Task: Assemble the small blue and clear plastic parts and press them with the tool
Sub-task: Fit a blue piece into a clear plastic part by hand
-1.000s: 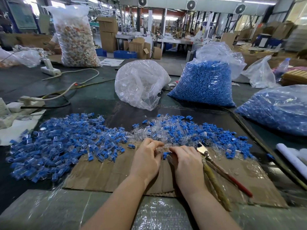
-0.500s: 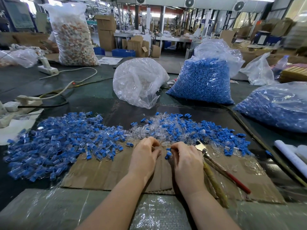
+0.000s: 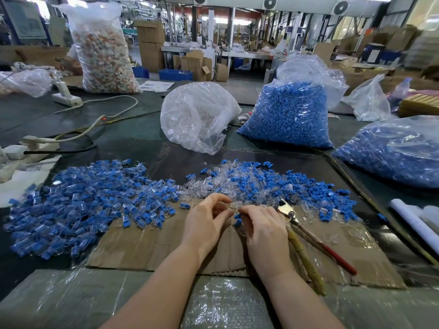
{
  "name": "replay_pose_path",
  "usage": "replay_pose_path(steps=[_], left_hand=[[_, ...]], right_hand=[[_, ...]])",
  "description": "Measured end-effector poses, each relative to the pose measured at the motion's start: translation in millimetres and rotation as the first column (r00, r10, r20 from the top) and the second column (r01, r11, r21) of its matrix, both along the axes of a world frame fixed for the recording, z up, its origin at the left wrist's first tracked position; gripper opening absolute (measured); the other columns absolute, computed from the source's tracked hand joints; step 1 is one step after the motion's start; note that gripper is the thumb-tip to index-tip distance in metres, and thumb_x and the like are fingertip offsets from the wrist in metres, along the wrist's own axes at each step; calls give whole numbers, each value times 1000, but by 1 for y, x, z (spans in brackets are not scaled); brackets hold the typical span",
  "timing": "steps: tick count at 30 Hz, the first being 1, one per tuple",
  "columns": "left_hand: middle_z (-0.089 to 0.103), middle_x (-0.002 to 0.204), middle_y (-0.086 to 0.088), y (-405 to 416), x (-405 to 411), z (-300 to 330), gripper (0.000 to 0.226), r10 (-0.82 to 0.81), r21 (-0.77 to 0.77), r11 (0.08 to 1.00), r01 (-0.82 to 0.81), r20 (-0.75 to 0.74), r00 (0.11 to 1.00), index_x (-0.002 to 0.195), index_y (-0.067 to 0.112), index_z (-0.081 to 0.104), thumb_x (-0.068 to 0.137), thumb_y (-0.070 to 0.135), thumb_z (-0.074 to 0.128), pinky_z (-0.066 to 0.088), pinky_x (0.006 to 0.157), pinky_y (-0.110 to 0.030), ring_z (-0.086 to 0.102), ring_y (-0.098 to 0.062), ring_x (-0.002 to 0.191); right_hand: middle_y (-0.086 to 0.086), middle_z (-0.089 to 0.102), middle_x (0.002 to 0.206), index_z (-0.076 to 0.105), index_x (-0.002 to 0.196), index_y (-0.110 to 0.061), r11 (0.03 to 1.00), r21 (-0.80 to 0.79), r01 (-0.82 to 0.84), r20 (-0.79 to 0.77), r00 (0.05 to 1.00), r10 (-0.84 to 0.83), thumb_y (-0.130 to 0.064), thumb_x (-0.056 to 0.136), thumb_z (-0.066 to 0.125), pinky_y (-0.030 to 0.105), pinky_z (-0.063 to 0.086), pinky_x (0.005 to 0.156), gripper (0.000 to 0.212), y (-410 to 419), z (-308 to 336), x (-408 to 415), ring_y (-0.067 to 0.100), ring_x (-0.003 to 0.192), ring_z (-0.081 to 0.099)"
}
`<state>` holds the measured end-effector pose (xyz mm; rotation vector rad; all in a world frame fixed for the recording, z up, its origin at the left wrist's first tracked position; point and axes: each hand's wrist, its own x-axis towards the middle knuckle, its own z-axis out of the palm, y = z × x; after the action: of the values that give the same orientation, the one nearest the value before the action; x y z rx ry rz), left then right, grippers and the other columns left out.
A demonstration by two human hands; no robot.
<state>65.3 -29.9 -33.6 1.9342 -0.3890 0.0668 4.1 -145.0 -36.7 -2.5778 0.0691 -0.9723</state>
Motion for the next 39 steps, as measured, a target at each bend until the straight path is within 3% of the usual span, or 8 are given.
replay_pose_path(steps=[3, 5, 8, 13, 16, 20, 31, 39], left_hand=[[67, 81, 11, 1, 0, 3, 16, -27, -52, 998, 25, -49, 998, 85, 30, 65, 85, 14, 66, 48, 69, -9, 62, 3, 76], [69, 86, 11, 1, -2, 5, 14, -67, -35, 997, 65, -52, 996, 92, 26, 70, 86, 15, 64, 49, 75, -12, 63, -1, 82], [70, 87, 5, 3, -4, 6, 22, -153, -68, 987, 148, -72, 986, 105, 18, 69, 84, 11, 66, 51, 72, -13, 66, -3, 77], [67, 95, 10, 2, -3, 4, 27, -126, -68, 990, 120, -79, 989, 114, 13, 65, 87, 10, 62, 47, 75, -6, 64, 3, 81], [70, 79, 1, 0, -4, 4, 19, -126, -195, 977, 89, -186, 974, 103, 9, 68, 88, 4, 59, 52, 64, -14, 67, -5, 69], [68, 71, -6, 0, -4, 4, 14, -128, -247, 966, 72, -219, 967, 84, 13, 62, 87, -1, 59, 54, 59, -18, 66, -11, 62], [69, 82, -10, 1, -3, 5, 11, -163, -197, 973, 124, -196, 967, 95, 4, 65, 86, -1, 60, 54, 64, -17, 67, -8, 69], [69, 74, -10, 2, -6, 7, 8, -181, -258, 959, 120, -229, 956, 86, 5, 62, 84, -3, 63, 52, 58, -17, 65, -9, 59]], right_hand=[[-1, 70, 78, 70, 87, -13, 999, -18, -27, 7, 1000, 27, -2, 74, 72, 42, 47, 70, 17, 1, -1, 0, 25, 73, 64], [-1, 70, 78, 70, 85, -14, 1000, 3, -20, 22, 1000, 20, -3, 73, 74, 42, 48, 70, 16, 1, 0, 1, 24, 71, 64], [2, 71, 78, 71, 84, -11, 999, 38, -19, 44, 999, 17, -1, 72, 74, 46, 51, 71, 16, 1, 0, 0, 26, 72, 65], [2, 71, 84, 71, 89, -12, 991, 130, -28, -24, 999, 31, -6, 80, 69, 49, 46, 85, 11, -1, -1, 1, 27, 81, 64], [1, 71, 83, 71, 87, -12, 990, 137, -39, -3, 999, 39, -5, 79, 70, 46, 47, 82, 10, 0, 0, 0, 25, 79, 64], [0, 69, 80, 70, 85, -13, 988, 152, -32, 10, 999, 31, -6, 79, 71, 40, 46, 77, 9, 0, 2, -1, 22, 75, 63], [-3, 67, 75, 68, 80, -14, 988, 151, -37, 78, 997, 26, -6, 77, 74, 37, 48, 70, 11, -1, 2, -1, 18, 69, 60], [-2, 65, 71, 65, 77, -13, 987, 161, -8, 34, 999, 2, -10, 79, 72, 36, 44, 68, 8, 0, 2, -1, 20, 66, 58]])
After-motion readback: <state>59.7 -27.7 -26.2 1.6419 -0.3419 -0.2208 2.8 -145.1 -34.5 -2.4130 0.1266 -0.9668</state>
